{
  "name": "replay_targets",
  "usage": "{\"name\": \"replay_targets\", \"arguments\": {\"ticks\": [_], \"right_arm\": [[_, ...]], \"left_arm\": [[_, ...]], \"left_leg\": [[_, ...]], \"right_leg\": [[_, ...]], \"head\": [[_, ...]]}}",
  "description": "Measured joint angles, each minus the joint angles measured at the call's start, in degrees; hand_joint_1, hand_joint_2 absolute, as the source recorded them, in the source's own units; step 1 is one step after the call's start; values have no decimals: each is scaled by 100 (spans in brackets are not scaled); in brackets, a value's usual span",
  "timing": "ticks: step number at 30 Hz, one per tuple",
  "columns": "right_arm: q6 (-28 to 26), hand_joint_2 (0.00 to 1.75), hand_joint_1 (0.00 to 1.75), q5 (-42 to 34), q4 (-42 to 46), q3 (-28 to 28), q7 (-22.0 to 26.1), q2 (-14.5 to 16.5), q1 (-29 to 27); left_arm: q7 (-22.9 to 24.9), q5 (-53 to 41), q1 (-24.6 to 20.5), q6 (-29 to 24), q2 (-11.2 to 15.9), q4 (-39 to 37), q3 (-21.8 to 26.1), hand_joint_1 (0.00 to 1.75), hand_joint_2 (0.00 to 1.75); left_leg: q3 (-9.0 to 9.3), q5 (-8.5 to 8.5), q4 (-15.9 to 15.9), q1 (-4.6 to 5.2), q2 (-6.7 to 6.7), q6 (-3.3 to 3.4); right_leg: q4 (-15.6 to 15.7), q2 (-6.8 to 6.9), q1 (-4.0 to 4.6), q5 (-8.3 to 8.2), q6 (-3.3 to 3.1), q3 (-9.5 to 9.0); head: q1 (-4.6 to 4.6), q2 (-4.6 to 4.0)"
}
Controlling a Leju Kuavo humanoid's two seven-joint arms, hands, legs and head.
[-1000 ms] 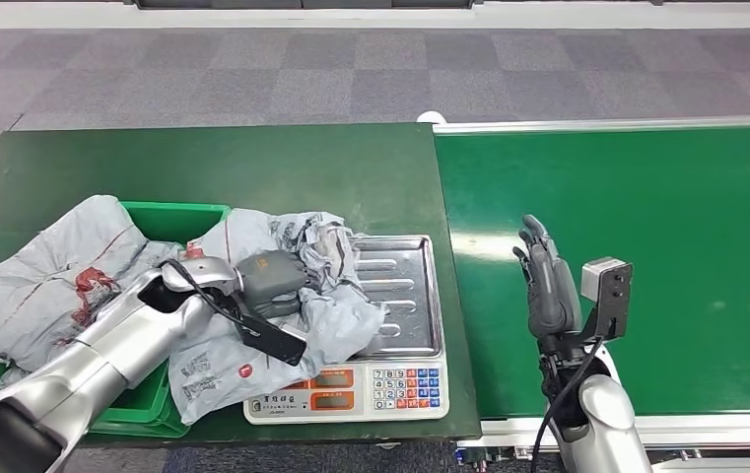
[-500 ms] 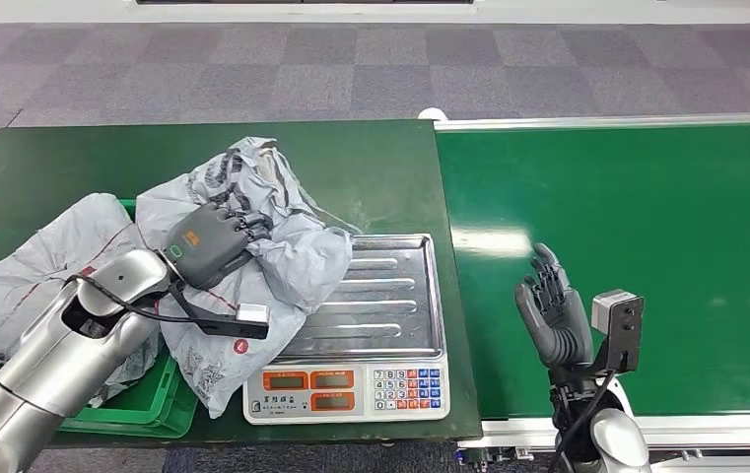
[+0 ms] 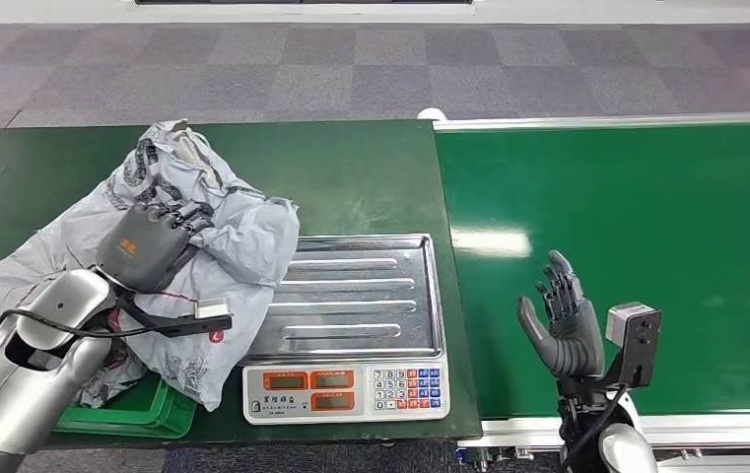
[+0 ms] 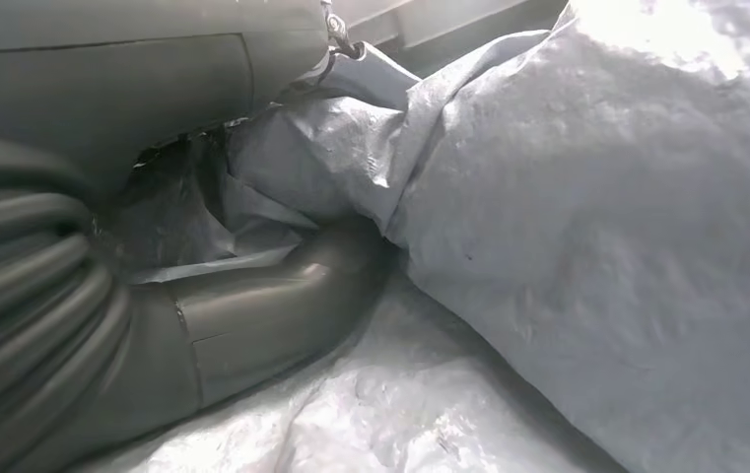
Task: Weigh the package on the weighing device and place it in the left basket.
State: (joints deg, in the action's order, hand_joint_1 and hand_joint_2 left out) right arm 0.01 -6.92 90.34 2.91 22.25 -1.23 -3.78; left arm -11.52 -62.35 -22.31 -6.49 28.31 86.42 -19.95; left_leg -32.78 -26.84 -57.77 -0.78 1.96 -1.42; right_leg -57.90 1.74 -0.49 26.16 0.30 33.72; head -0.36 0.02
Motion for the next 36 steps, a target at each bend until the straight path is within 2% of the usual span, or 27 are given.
{"name": "replay_targets", "arguments": {"ticks": [2, 6, 10, 11, 14, 15, 24, 32, 34, 36], "right_arm": [[-7, 175, 0, -10, 40, -48, 8, 3, -92], [-2, 175, 0, -11, 104, -122, 22, 33, -225], [5, 175, 0, -6, 139, -145, 38, 72, -261], [17, 175, 0, 3, 141, -146, 37, 84, -261], [74, 175, 0, 36, 144, -146, 6, 116, -254], [89, 175, 0, 43, 144, -146, -7, 126, -248], [95, 175, 0, 99, 171, -146, -65, 202, -217], [90, 175, 0, 104, 184, -146, -92, 229, -217], [62, 175, 0, 127, 191, -146, -114, 234, -218], [13, 175, 0, 156, 208, -146, -139, 237, -220]], "left_arm": [[185, -84, 279, -108, 106, 111, 302, 175, 175], [681, -824, 853, -365, 224, 208, 1090, 175, 175], [841, -1161, 1130, -209, 246, 98, 1676, 175, 175], [868, -1297, 1163, -150, 251, 32, 1774, 154, 175], [854, -1693, 1187, -43, 263, -282, 2007, 23, 175], [815, -1739, 1164, -39, 262, -408, 2056, 0, 175], [683, -1669, 448, -73, 118, -1518, 2041, 0, 175], [668, -1607, 149, -73, -7, -1895, 1970, 0, 175], [591, -1372, 96, -36, -42, -1948, 1969, 0, 175], [366, -595, -13, 173, -117, -2024, 1973, 0, 175]], "left_leg": [[-1, -1, 2, 0, 4, -1], [-4, -4, 5, -1, 6, -3], [-6, -3, 6, -2, 5, -4], [-6, -3, 6, -3, 5, -5], [-5, -2, 6, -3, 7, -6], [-4, -1, 6, -3, 7, -6], [-2, 0, 6, -3, 7, -7], [-1, 0, 6, -4, 7, -7], [-1, 0, 6, -3, 7, -7], [-2, 1, 6, -3, 2, -7]], "right_leg": [[0, -4, 1, 1, -2, 4], [0, -7, 2, 8, -10, 13], [0, -4, 3, 10, -13, 14], [0, -3, 4, 10, -13, 14], [0, -4, 4, 9, -14, 15], [0, -4, 4, 8, -14, 15], [0, -3, 4, 3, -19, 14], [0, -4, 5, 4, -20, 16], [0, -4, 5, 4, -20, 17], [0, 0, 4, 3, -20, 16]], "head": [[0, 0], [-2, 0], [-1, 0], [-1, 0], [-1, 0], [-1, 0], [-2, 0], [-2, 0], [-2, 0], [-2, 0]]}}
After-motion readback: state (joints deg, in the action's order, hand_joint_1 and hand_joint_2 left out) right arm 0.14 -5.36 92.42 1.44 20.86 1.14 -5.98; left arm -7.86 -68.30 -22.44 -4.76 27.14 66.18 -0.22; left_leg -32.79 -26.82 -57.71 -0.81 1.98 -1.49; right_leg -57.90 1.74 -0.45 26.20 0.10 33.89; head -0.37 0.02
